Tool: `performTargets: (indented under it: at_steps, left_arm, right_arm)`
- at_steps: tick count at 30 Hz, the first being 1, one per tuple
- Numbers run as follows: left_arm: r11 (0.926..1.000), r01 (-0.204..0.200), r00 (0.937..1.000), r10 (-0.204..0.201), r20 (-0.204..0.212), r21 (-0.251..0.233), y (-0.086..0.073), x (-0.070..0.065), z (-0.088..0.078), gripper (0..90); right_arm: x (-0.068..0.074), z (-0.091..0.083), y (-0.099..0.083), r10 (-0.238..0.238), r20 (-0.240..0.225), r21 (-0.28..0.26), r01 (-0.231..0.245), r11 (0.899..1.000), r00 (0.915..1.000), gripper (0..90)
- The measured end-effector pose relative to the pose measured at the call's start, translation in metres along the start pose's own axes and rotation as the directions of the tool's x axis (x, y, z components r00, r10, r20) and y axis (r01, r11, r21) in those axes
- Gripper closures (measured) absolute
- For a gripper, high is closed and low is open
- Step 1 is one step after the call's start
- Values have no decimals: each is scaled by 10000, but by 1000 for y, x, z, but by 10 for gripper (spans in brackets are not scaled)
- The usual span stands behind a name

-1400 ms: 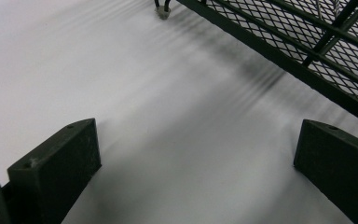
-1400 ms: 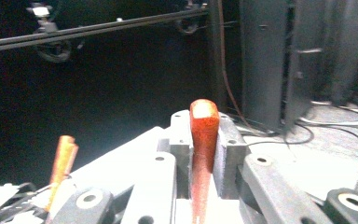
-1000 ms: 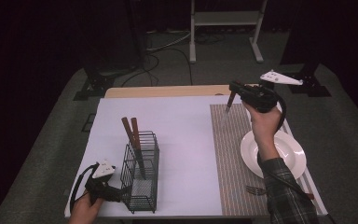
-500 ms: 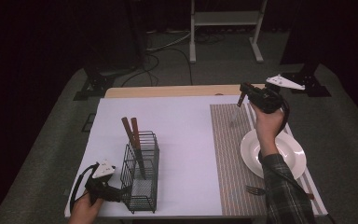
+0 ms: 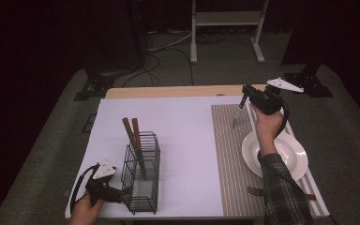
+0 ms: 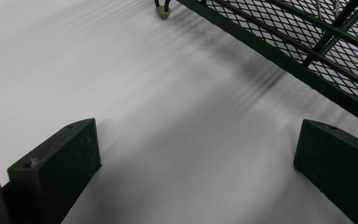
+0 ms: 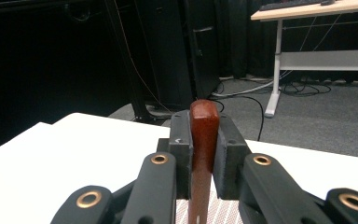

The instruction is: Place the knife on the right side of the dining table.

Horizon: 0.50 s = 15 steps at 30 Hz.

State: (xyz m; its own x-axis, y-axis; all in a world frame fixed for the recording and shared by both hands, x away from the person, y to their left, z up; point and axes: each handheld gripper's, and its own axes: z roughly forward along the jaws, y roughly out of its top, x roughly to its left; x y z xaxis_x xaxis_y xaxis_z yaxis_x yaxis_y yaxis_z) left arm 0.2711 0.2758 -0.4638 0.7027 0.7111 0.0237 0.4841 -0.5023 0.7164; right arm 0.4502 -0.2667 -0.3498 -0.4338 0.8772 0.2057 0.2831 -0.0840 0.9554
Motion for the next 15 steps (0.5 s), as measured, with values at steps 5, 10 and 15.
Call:
performTargets:
  at_steps: [5,10,15]
  left_arm:
    - [10000,2,10000,-2,0,-3,0,0,0,0]
    - [10000,3,10000,-3,0,-5,0,0,0,0]
    - [10000,2,10000,-2,0,-5,0,0,0,0]
  right_arm:
    - [-4,-3,-2,111,90,-38,-111,9999,9999,791]
    - [-9,-8,-4,163,307,71,-165,9998,9994,767]
    - [-17,-14,-8,302,528,145,-310,9994,9981,758]
